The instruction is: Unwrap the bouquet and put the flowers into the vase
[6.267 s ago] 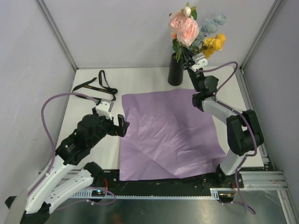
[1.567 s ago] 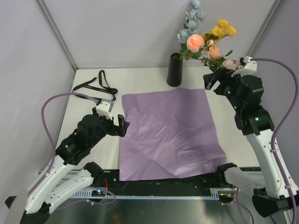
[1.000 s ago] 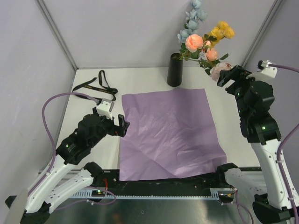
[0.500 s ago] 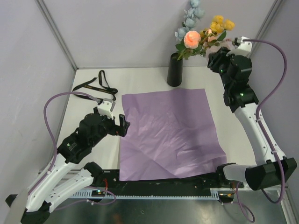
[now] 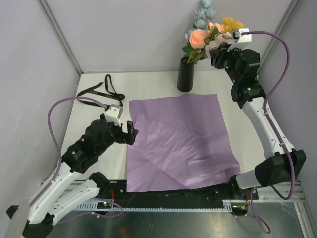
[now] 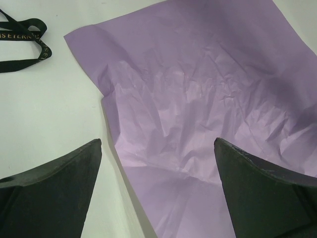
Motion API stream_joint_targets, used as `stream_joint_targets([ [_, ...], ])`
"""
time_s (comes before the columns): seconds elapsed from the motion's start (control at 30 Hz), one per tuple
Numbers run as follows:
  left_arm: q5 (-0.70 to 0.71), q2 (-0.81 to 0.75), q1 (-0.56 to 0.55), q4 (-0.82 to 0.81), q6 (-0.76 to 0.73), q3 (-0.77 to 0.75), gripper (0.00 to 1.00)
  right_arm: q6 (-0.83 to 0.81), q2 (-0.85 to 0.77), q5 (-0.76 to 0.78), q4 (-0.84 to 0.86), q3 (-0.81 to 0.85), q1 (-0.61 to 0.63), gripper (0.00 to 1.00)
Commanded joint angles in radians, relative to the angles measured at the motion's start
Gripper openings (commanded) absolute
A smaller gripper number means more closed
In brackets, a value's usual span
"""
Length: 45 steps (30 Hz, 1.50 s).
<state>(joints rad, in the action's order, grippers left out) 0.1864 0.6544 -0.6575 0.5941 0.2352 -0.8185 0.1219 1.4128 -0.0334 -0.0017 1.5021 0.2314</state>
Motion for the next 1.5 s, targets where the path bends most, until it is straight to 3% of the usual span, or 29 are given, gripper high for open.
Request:
stream_joint_targets([
  [0.0, 0.017, 0.001, 0.009, -0.012, -0.01, -0.013, 1.0, -0.041, 0.051, -0.08, 0.035, 0.046, 0.001, 0.4],
  [0.33, 0.018, 0.0, 0.009, -0.011, -0.01, -0.012, 1.0, -0.041, 0.118, -0.076, -0.047, 0.113, -0.001, 0.43],
  [0.4, 0.018, -0.002, 0.009, -0.012, -0.01, -0.013, 1.0, -0.028, 0.105, -0.058, -0.098, 0.14, -0.001, 0.51],
  [0.63, 0.017, -0.011, 0.009, -0.012, -0.008, -0.014, 1.0, 0.056, -0.058, 0.027, -0.298, 0.102, -0.001, 0.93],
  [0.7, 0.014, -0.011, 0.009, -0.013, -0.008, -0.014, 1.0, 0.082, -0.118, 0.031, -0.343, 0.066, -0.001, 0.98],
  [1.13, -0.021, 0.011, 0.009, -0.017, 0.0, -0.108, 1.0, 0.28, -0.496, -0.153, -0.554, -0.213, 0.008, 0.99],
  [1.47, -0.017, -0.015, 0.009, -0.026, -0.005, -0.26, 1.0, 0.329, -0.709, -0.077, -0.699, -0.408, 0.041, 0.99],
])
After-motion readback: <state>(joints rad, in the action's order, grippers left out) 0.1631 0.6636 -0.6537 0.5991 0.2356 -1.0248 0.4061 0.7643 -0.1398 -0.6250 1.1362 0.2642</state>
